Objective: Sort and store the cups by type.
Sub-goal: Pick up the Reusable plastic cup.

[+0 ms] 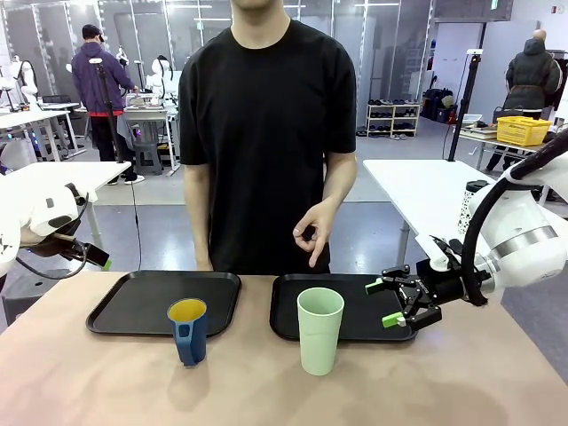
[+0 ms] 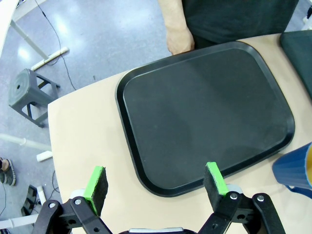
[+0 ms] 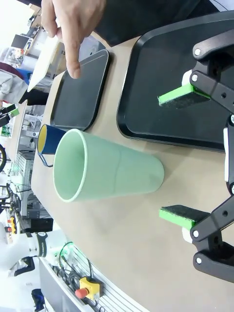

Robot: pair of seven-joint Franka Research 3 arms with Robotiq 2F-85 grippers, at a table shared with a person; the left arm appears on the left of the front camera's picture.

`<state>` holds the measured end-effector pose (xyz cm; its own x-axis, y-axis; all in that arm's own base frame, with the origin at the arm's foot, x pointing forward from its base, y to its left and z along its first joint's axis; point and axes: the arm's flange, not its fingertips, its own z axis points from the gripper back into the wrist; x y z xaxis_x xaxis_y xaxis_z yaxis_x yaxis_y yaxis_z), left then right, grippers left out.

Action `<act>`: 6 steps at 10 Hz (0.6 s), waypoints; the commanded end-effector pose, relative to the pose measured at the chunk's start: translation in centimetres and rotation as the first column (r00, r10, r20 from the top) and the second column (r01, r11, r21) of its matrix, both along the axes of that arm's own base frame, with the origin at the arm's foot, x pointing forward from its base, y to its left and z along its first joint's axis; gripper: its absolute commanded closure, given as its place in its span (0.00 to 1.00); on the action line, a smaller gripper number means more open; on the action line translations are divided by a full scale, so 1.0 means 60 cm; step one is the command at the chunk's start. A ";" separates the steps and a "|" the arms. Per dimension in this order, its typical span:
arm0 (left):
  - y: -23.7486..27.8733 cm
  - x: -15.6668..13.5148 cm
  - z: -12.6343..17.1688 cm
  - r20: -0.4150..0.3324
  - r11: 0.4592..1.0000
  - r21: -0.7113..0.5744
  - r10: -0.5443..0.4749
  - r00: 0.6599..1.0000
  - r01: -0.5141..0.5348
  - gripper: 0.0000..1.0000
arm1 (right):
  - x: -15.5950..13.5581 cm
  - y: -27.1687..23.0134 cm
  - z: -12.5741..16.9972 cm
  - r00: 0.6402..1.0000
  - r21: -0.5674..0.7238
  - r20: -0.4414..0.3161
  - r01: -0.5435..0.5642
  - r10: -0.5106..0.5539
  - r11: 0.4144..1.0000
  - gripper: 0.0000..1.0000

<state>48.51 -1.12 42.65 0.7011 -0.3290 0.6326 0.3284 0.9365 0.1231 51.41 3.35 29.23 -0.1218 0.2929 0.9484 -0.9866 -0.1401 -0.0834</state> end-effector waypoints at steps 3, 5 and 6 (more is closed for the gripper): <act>0.001 0.000 0.003 -0.003 1.000 0.017 -0.007 1.000 0.007 0.00 | 0.002 0.041 -0.020 0.998 0.009 -0.008 -0.067 0.067 0.998 0.00; 0.001 0.000 0.003 -0.003 1.000 0.017 -0.007 1.000 0.007 0.00 | 0.006 0.061 -0.032 0.997 0.015 -0.015 -0.078 0.078 0.997 0.00; 0.001 0.000 0.003 -0.003 1.000 0.017 -0.007 1.000 0.007 0.00 | 0.011 0.073 -0.041 0.995 0.010 -0.032 -0.090 0.090 0.996 0.00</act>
